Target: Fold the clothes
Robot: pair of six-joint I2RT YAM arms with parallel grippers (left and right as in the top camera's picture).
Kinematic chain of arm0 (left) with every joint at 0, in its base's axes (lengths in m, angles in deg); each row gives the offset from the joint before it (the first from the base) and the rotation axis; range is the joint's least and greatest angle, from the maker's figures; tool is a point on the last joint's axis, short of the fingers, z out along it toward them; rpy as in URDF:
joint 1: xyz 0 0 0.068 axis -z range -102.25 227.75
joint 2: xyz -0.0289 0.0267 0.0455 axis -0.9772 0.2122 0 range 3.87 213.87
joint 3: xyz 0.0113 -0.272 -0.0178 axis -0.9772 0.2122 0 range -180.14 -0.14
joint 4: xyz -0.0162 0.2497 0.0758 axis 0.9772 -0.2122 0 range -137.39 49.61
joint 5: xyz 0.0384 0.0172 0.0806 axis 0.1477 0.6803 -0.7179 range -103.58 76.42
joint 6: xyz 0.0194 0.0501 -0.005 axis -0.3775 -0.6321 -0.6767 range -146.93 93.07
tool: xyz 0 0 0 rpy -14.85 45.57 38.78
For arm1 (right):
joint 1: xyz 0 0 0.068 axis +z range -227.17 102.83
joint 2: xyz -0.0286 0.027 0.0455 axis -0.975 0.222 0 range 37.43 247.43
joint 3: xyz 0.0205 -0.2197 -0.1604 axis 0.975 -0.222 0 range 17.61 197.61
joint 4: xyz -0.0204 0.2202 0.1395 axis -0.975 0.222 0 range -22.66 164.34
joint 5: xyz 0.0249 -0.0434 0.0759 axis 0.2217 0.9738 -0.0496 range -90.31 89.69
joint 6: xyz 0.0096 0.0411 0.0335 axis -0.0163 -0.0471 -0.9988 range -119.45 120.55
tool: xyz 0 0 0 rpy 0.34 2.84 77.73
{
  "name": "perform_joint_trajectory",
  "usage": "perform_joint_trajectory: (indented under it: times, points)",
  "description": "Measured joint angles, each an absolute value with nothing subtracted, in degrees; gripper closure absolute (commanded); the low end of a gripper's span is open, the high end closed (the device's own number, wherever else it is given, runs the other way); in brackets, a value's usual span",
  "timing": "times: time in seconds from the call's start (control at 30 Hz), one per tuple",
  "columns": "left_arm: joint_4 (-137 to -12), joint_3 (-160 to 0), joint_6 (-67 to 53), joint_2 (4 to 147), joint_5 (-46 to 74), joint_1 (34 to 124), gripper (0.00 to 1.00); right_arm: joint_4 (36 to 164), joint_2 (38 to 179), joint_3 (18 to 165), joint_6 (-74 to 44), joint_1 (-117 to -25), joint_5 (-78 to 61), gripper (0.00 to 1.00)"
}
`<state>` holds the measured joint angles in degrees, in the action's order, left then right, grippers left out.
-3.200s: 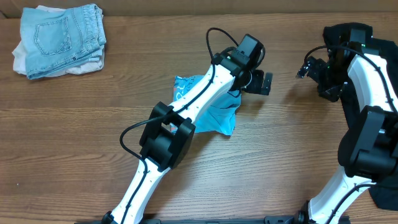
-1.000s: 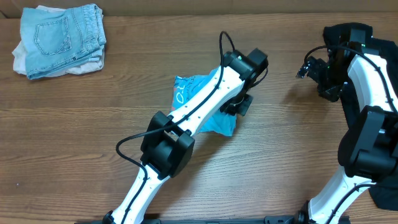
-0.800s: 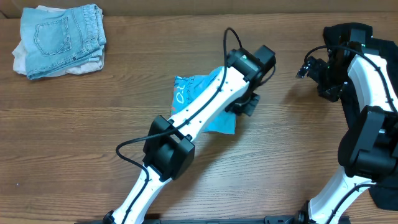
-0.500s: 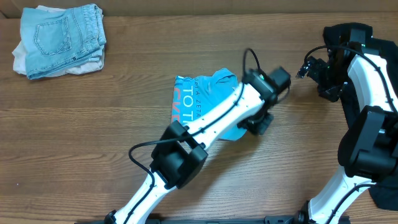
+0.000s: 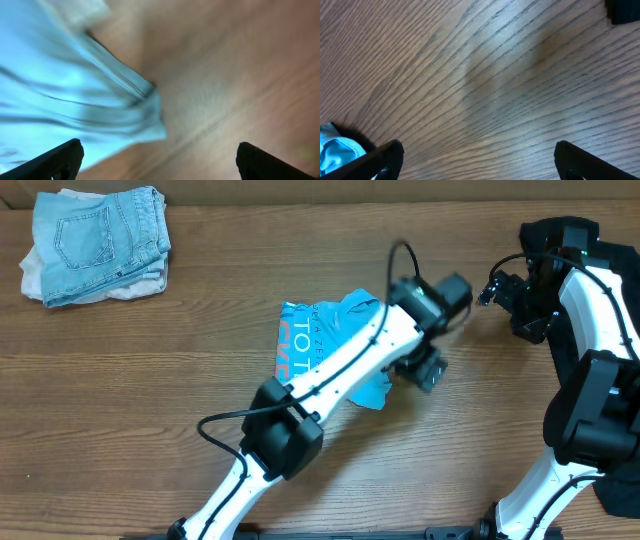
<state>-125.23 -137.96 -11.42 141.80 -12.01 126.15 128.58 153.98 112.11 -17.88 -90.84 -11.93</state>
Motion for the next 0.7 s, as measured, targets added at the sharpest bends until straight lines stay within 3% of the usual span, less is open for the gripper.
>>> perform_joint_trajectory:
  times: [0.4, 0.7]
  points:
    - [-117.84, -134.35, -5.89, 141.80, -13.52, 112.31, 0.06, 128.60, 153.98, 112.11, -17.86, -90.84, -11.93, 0.00]
    - [-113.27, -128.30, -5.80, 141.82, -13.65, 111.13, 0.11, 128.60, 153.98, 112.11, -17.86, -90.84, -11.91, 0.00]
